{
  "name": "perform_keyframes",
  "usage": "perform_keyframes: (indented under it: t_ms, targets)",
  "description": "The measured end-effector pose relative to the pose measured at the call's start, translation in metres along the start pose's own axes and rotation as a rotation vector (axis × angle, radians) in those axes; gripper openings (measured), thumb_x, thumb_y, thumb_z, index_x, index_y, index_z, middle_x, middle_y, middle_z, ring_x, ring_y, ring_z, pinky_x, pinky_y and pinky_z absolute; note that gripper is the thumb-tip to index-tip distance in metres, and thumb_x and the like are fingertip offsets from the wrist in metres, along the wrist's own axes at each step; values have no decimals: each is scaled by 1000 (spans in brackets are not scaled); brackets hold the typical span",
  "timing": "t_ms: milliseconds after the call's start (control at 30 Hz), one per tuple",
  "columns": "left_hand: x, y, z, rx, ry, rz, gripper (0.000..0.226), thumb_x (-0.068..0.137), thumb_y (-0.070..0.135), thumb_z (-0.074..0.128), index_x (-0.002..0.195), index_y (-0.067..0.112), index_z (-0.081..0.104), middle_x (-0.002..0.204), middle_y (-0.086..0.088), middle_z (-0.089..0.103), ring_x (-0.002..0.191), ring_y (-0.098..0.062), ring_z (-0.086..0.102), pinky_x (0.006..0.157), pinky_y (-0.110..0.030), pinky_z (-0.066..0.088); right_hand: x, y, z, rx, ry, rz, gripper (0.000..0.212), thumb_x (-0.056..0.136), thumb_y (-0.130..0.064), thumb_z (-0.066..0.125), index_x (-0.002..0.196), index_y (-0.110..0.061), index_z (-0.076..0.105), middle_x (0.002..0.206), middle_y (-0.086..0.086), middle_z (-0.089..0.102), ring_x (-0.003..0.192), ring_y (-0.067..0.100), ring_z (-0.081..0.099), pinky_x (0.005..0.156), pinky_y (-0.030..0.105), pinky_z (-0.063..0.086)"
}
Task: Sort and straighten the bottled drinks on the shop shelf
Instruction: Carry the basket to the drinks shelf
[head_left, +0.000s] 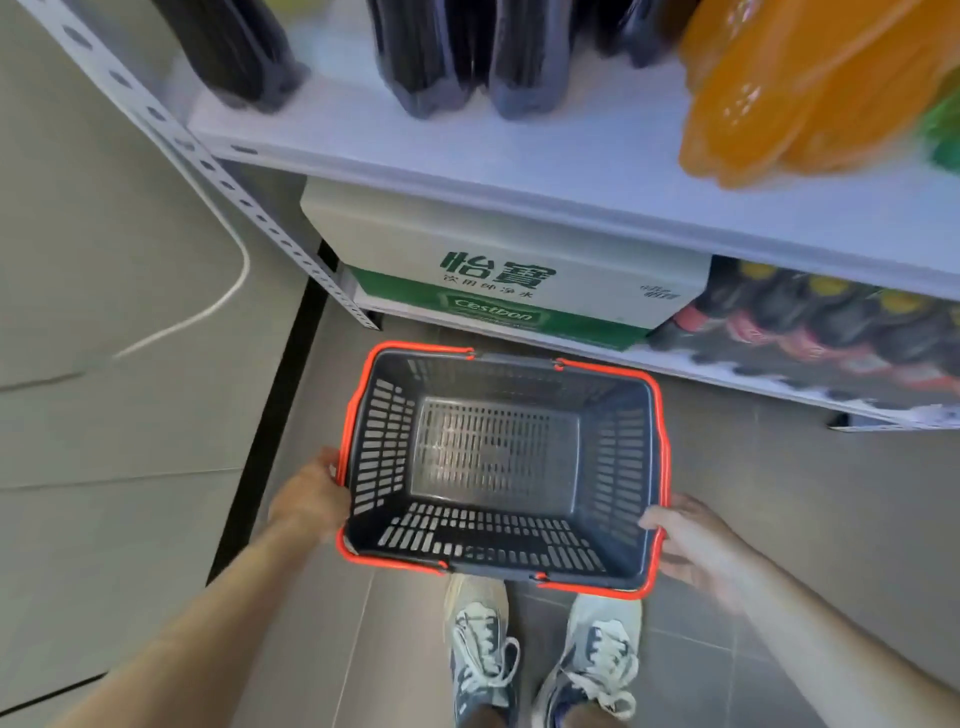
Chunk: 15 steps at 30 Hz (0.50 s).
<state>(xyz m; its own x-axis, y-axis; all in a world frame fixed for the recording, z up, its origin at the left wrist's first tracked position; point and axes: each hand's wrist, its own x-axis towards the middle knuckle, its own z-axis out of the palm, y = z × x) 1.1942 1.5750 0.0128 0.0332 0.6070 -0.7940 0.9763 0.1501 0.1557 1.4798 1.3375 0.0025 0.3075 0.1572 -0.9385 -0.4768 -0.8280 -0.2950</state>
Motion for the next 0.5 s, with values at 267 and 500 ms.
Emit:
perform_keyframes:
  t_ms: [267,500]
  targets:
    - [35,11,18,-167,42,-59,46,92,6,63,134,13,46,122,-15,64,113,-34,61,99,-51,49,40,5,23,8,-14,6,27,89,6,52,98,-18,59,102,4,74,74,7,69,61,21,48]
    - [-43,27,-6,-294,127,57,43,91,0,56,131,16,57,119,-8,68,110,-30,64,98,-40,49,-57,-34,12,-221,72,-123,65,91,-6,59,150,-11,32,138,9,53,128,31,50,108,48,40]
